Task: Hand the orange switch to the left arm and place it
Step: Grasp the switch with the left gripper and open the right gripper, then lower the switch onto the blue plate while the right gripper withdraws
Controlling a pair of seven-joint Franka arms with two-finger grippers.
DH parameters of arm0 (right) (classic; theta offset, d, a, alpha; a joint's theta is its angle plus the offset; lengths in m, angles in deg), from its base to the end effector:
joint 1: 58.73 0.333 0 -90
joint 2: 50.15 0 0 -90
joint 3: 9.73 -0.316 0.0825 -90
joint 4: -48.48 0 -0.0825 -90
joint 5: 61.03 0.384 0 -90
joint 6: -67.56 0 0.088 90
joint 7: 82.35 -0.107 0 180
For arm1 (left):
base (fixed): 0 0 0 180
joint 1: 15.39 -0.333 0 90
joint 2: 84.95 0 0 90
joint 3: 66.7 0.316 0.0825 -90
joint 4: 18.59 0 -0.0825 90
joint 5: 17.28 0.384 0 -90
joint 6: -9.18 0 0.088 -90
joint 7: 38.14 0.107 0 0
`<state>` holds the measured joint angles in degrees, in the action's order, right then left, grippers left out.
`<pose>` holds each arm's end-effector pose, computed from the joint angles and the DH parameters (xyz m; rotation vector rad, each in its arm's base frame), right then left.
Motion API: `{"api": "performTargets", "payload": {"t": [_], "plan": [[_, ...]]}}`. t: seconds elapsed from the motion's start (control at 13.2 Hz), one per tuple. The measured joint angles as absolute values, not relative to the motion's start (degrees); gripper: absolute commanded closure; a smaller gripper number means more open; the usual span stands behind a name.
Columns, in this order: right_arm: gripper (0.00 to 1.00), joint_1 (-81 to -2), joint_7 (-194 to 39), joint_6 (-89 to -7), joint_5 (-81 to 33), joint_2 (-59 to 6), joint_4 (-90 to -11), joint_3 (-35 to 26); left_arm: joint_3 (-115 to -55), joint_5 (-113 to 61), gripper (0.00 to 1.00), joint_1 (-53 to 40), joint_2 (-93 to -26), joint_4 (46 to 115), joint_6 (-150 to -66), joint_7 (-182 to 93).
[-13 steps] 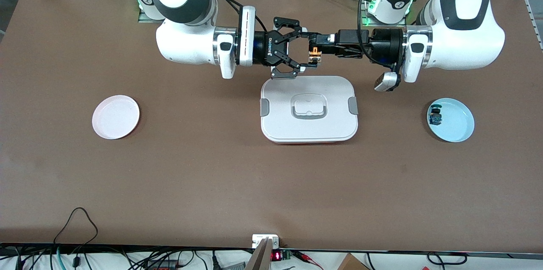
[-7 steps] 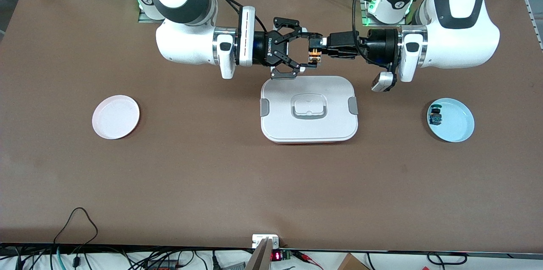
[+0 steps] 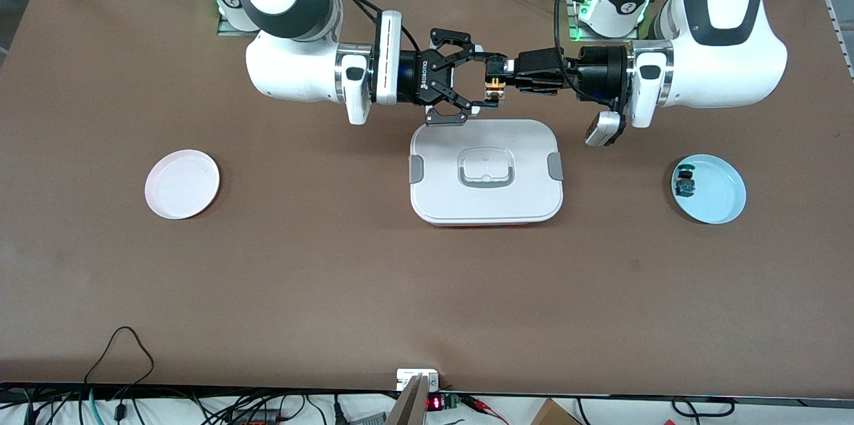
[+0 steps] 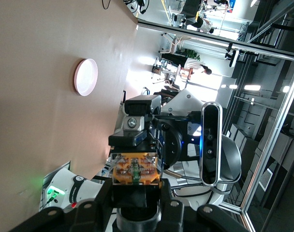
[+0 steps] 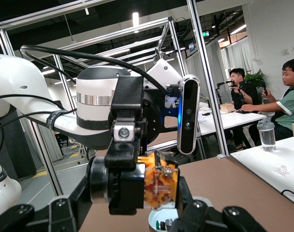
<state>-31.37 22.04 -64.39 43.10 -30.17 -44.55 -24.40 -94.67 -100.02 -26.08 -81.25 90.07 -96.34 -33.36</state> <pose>0.5206 0.4645 0.4873 -1.3655 -1.0081 -1.0354 0.5408 -0.2442 0.5275 1.7564 0.1522 -0.2612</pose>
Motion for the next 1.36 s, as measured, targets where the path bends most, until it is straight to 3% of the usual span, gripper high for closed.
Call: {"api": "performTargets", "payload": {"t": [0.45,0.68,0.91,1.14,1.36], "plan": [[0.0,-31.5,22.3,-64.4,43.1,-30.3,-44.6,-24.2,-94.5,-96.2,1.0,-27.0,-81.2,90.0,-96.0,-33.4],[0.0,-33.3,22.4,-63.7,43.1,-30.5,-44.8,-23.8,-94.3,-90.3,1.0,-30.0,-81.6,89.2,-91.4,-33.3],[0.0,-37.8,23.2,-55.1,42.6,-31.5,-47.9,-22.2,-93.9,-78.5,1.0,-37.3,-81.9,86.3,-82.2,-33.3],[0.0,-39.0,23.0,-42.0,36.5,-31.9,-49.8,-14.0,-93.7,-62.2,1.0,-44.2,-82.0,84.4,-74.6,-33.2],[0.0,-40.7,13.5,-29.2,22.2,-32.0,-50.1,-6.0,-93.7,-41.1,1.0,-46.8,-81.9,84.6,-73.4,-29.6]]}}
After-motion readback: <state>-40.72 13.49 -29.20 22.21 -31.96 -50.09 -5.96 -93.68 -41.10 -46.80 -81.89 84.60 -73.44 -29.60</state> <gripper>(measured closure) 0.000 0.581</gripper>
